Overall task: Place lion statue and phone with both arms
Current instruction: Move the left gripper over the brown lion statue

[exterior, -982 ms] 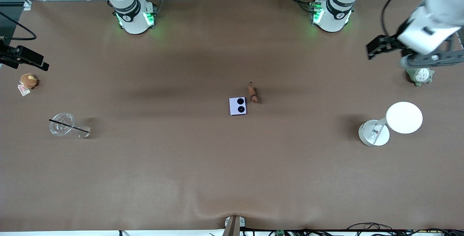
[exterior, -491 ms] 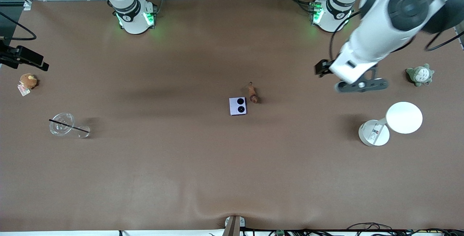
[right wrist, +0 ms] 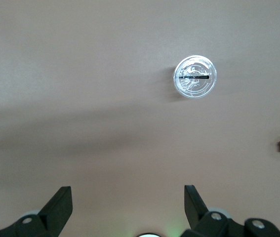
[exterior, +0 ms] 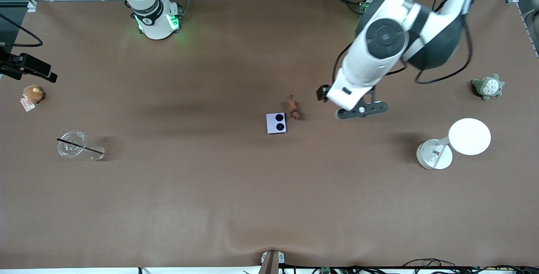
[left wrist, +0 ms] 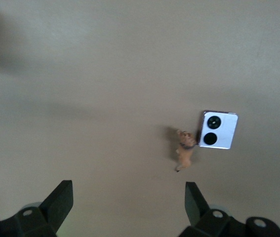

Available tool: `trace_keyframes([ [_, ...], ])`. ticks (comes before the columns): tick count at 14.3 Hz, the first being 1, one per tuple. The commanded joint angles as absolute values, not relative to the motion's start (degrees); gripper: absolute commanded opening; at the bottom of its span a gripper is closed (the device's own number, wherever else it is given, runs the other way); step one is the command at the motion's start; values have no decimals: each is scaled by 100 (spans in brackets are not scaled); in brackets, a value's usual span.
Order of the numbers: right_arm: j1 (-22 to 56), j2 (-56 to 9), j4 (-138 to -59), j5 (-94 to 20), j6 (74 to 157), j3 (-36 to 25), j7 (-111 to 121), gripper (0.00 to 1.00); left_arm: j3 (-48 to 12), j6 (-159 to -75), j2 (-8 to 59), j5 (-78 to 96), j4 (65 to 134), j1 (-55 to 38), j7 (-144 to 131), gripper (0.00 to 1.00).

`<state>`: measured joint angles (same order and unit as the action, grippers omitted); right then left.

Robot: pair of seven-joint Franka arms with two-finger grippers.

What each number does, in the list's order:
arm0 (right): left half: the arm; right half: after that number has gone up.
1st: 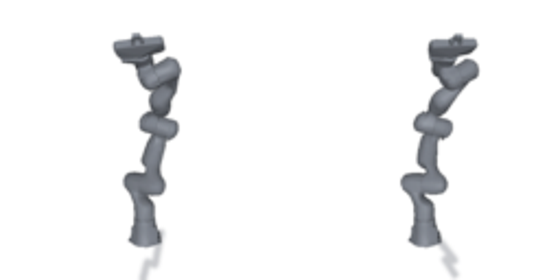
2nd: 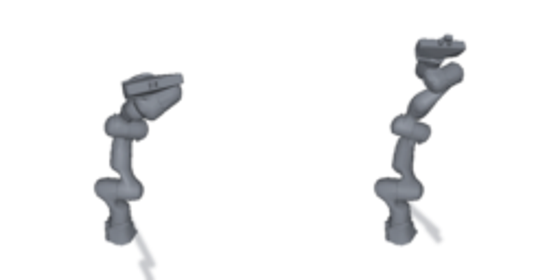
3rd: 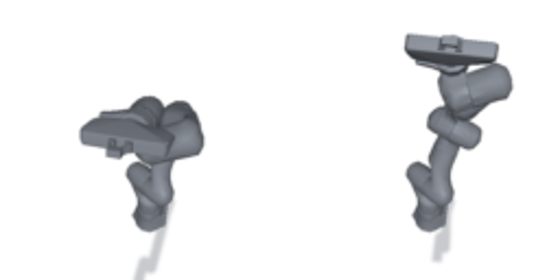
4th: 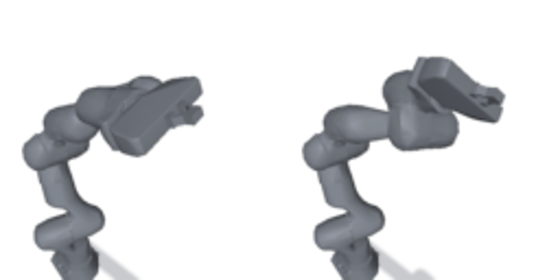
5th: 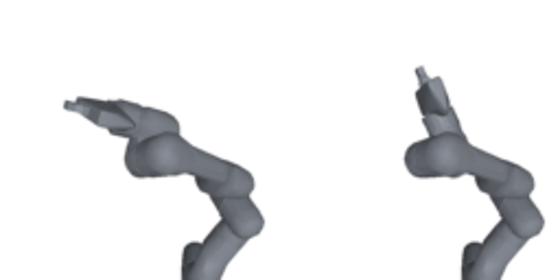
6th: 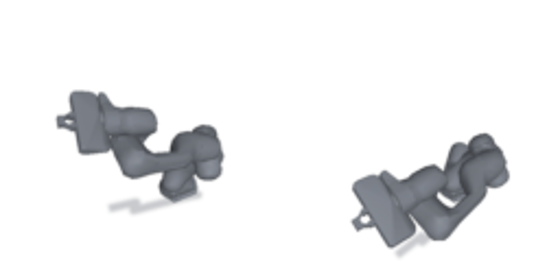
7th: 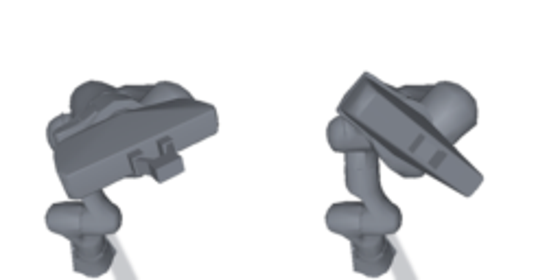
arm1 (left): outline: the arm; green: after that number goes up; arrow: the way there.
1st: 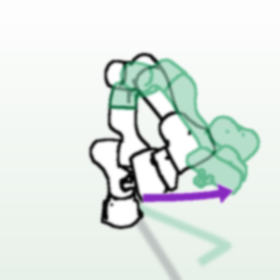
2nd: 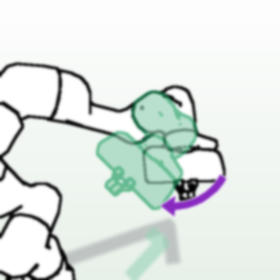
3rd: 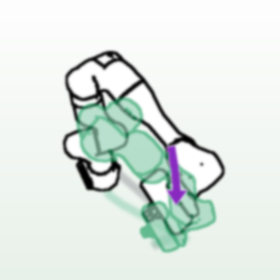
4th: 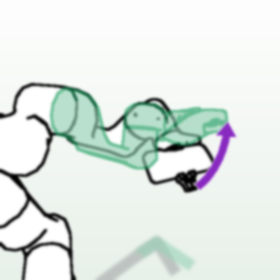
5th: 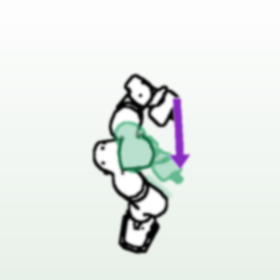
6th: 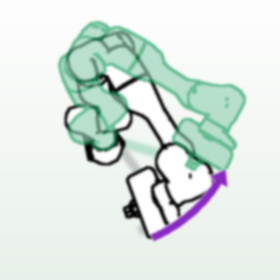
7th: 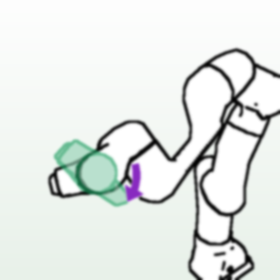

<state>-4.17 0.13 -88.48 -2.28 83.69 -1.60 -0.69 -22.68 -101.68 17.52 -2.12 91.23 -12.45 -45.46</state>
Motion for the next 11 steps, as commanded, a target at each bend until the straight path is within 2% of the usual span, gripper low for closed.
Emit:
trace_keyframes([
  [1,-492,-35,-8736,-229,8288,-97,-62,100,-2259,-10519,2117,-308,9000,-1353,-4903,100],
  [6,-492,-35,-8736,-220,8288,-105,-62,100,-2224,-11354,2917,-351,9009,-1747,-6018,100],
  [11,-492,-35,-8736,-229,8288,-97,-62,100,-2224,-11829,3541,-1221,9000,-2232,-7398,100],
])
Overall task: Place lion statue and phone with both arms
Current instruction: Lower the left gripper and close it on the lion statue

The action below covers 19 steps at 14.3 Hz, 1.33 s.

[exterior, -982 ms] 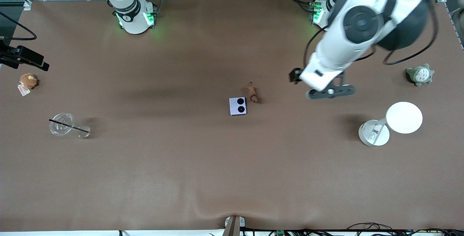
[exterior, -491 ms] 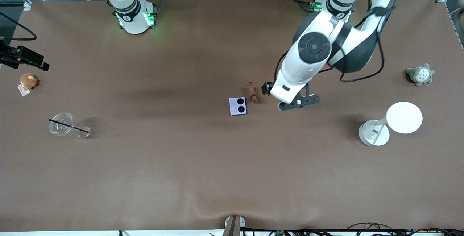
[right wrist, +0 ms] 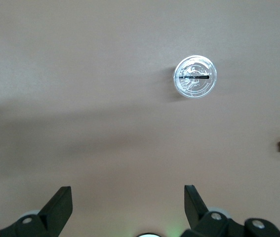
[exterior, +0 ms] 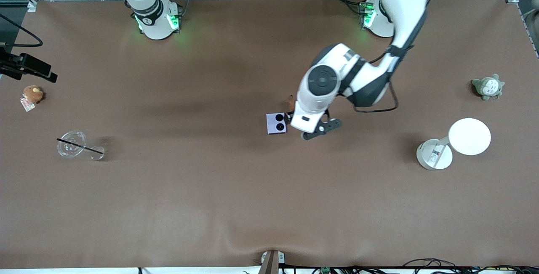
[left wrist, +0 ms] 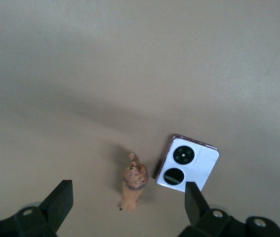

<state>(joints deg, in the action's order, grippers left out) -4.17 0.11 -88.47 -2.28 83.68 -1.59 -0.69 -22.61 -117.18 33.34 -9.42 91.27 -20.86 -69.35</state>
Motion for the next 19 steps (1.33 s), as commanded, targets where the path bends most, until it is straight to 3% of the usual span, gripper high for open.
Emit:
trace_keyframes([
  [1,-492,-35,-8736,-229,8288,-105,-62,100,-2232,-11952,3646,-1274,8991,-2276,-7618,100],
  [19,-483,-70,-8745,-211,8262,-97,306,100,-2215,-12120,4034,-2127,9308,-2698,-8244,100],
])
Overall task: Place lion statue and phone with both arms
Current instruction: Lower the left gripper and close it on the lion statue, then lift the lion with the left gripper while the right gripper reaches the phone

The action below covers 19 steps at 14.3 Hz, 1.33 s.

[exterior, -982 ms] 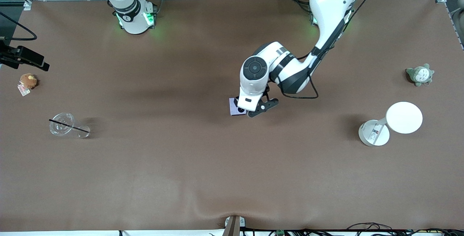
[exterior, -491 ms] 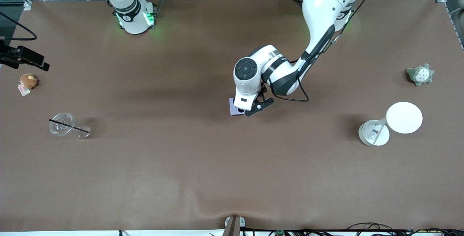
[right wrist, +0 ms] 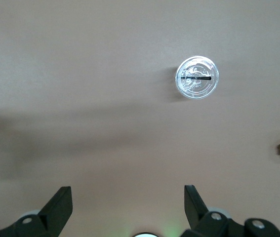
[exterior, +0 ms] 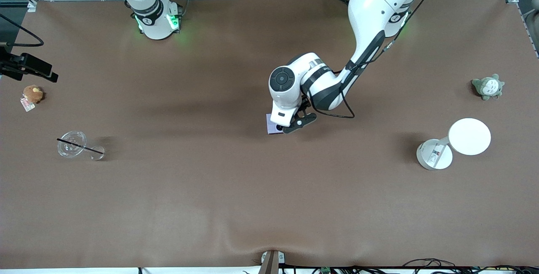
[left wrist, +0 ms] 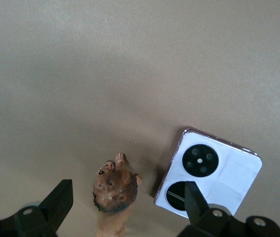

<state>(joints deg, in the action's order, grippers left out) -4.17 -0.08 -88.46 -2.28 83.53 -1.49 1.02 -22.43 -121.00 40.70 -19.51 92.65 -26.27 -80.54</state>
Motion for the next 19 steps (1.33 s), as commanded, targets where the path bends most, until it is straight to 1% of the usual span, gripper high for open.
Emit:
trace_keyframes([
  [1,-483,-88,-8736,-211,8262,-97,421,100,-2206,-12120,4034,-2127,9316,-2724,-8244,96],
  [3,-483,-88,-8736,-211,8262,-97,439,100,-2206,-12111,4034,-2127,9395,-2733,-8244,93],
  [4,-483,-88,-8745,-211,8262,-97,431,100,-2206,-12103,4025,-2136,9413,-2725,-8235,87],
  [6,-483,-88,-8736,-220,8262,-97,378,100,-2206,-12103,4034,-2136,9422,-2725,-8235,79],
  [8,-483,-105,-8745,-220,8262,-97,378,100,-2206,-12059,4025,-2136,9439,-2733,-8235,77],
  [10,-326,-280,-8736,-237,8288,-88,413,100,-2206,-12041,4017,-2136,9509,-2725,-8235,74],
  [13,34,-781,-8684,-298,8350,-88,360,100,-2206,-12041,4017,-2136,9519,-2751,-8235,70],
  [14,87,-939,-8684,-334,8358,-79,360,100,-2206,-12041,4017,-2136,9519,-2768,-8235,66],
  [16,245,-1325,-8675,-526,8428,-79,352,100,-2206,-12041,4017,-2136,9527,-2760,-8235,51],
  [17,281,-1466,-8675,-701,8516,-79,352,100,-2206,-12041,4017,-2136,9527,-2768,-8235,45],
  [19,211,-1765,-8675,-1227,8639,-88,352,100,-2206,-12041,4017,-2136,9536,-2769,-8235,37],
])
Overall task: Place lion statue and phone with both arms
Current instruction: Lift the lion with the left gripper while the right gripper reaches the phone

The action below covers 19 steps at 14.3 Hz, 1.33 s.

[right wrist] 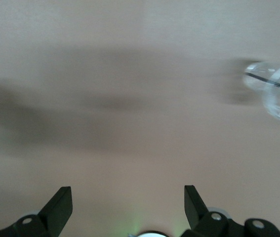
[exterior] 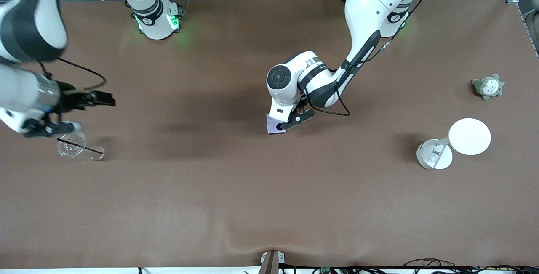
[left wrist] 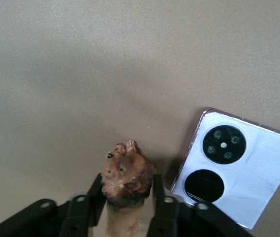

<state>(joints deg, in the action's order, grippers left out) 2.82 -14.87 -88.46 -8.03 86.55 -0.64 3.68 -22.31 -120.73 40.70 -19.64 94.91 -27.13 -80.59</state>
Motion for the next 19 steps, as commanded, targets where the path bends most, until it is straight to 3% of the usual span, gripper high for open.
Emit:
trace_keyframes([
  [1,263,-1880,-8675,-1578,8648,-88,360,100,-2206,-12041,4017,-2136,9527,-2769,-8235,33],
  [3,499,-2100,-8657,-1802,8762,-79,352,100,-2206,-12041,4008,-2136,9527,-2760,-8235,22],
  [9,1782,-2864,-8675,-1749,10474,-88,-368,100,-2206,-11954,3877,-2136,9527,-2707,-8165,0],
  [19,3225,-3875,-8780,-1591,12480,-114,-2055,100,-2250,-10899,3060,-2066,9483,-2172,-6901,0],
])
